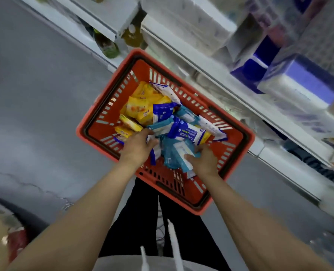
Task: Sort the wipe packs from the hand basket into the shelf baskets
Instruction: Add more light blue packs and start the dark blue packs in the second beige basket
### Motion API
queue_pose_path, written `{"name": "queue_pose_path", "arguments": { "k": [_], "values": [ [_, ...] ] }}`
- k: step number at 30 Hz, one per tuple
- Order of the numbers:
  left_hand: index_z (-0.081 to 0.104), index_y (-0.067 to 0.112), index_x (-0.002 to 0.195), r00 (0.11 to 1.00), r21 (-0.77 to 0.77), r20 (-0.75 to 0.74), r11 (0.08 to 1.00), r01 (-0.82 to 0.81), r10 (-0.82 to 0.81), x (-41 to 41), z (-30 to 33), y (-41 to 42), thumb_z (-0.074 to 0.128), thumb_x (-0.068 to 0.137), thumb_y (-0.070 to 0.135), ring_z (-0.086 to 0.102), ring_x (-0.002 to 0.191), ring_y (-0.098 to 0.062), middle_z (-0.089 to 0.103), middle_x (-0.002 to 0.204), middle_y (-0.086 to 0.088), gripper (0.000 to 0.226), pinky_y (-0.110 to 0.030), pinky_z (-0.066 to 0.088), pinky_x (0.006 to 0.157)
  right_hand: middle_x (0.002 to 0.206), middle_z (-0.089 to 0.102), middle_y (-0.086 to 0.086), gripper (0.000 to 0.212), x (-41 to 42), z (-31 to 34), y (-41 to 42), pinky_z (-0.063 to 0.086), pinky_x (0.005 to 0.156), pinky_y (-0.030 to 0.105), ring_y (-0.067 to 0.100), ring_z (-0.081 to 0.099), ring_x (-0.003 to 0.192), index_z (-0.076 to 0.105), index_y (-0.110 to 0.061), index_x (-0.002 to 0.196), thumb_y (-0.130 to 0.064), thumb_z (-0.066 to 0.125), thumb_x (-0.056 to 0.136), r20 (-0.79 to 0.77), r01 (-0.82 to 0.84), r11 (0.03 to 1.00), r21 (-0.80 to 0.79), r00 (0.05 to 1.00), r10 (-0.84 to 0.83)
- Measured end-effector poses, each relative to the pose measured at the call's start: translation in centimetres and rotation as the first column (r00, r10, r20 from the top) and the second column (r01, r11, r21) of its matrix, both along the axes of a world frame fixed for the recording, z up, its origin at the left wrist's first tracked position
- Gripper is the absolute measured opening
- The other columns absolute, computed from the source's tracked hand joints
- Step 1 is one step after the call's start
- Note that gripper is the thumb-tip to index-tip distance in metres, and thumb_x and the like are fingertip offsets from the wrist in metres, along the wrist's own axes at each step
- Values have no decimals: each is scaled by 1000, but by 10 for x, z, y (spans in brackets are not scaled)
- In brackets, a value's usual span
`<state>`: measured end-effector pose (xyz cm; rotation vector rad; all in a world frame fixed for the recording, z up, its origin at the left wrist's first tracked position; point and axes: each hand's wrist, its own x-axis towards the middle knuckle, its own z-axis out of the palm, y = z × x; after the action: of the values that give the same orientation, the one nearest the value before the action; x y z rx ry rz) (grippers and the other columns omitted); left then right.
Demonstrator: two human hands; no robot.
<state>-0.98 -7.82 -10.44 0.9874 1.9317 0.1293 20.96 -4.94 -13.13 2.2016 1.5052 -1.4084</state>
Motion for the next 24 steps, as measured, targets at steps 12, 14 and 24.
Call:
{"name": "queue_pose_path", "arguments": {
  "k": [12,14,24],
  "values": [
    [61,7,113,982,-210,-121,963,-168,144,24,-10,8,73,86,23,59,94,-28,65,110,-13,34,-36,46,74,111,71,4,42,20,29,13,58,83,39,15,68,90,65,-12,117,-13,80,79,-315,302,950,-81,896,-312],
    [68,14,102,948,-136,-57,939,-317,312,27,2,2,73,87,24,58,84,-17,67,107,-5,19,-29,43,72,117,69,7,40,20,37,13,57,85,39,17,68,95,62,-12,117,-9,77,80,-350,354,930,-103,862,-367],
    [74,21,83,860,383,425,805,-452,281,90,115,-3,70,86,9,62,94,8,71,94,18,13,-9,47,80,120,67,9,26,4,119,10,56,90,44,25,66,103,55,-13,122,-12,59,96,-553,566,817,-111,648,-523]
  ]
}}
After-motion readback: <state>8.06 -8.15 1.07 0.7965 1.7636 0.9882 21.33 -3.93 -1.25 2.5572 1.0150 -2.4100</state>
